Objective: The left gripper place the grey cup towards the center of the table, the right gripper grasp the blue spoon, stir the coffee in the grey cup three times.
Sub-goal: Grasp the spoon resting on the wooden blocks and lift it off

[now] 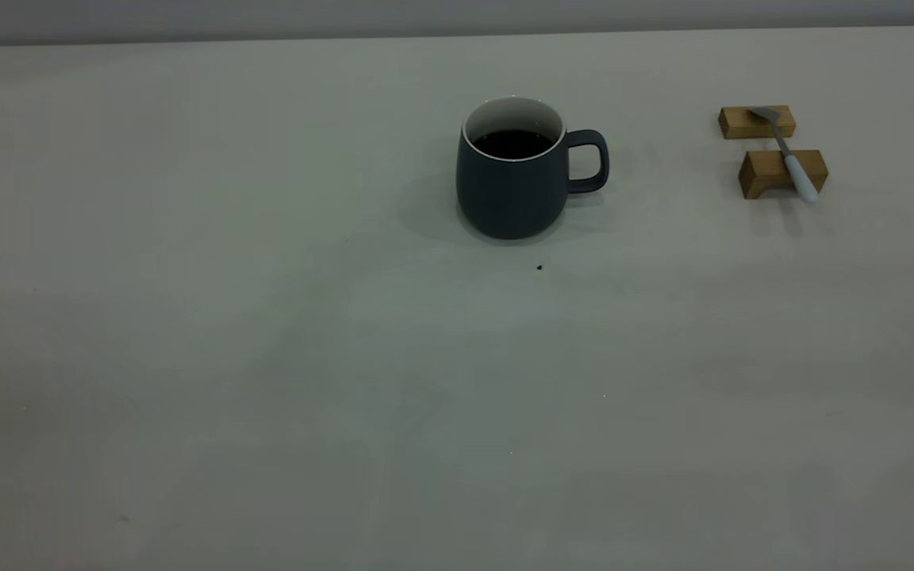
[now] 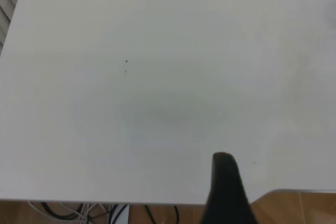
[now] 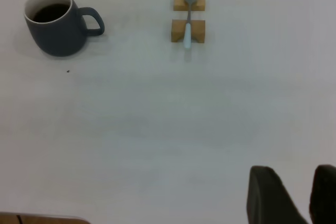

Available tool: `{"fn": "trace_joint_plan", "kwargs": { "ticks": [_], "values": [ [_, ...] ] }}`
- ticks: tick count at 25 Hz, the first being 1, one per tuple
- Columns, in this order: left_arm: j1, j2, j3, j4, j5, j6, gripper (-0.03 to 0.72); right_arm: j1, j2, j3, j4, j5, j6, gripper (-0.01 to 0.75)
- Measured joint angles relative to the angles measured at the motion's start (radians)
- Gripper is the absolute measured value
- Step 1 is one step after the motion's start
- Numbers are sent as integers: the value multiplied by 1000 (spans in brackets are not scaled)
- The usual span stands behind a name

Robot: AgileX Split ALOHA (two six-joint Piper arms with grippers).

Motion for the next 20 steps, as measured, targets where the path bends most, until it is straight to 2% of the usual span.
{"fn": "trace_joint_plan", "kwargs": {
  "ticks": [5,8,16,20],
  "values": [
    [0,0,0,0,0,0,585,0,13,-5,33,-19,-36,244],
    [0,0,0,0,0,0,585,0,101,-14,51,-52,-70,284],
    [0,0,0,0,0,0,585,0,567,-23,152,-333,-109,538],
    [0,0,0,0,0,0,585,0,819,-32,191,-454,-166,568]
  ]
}}
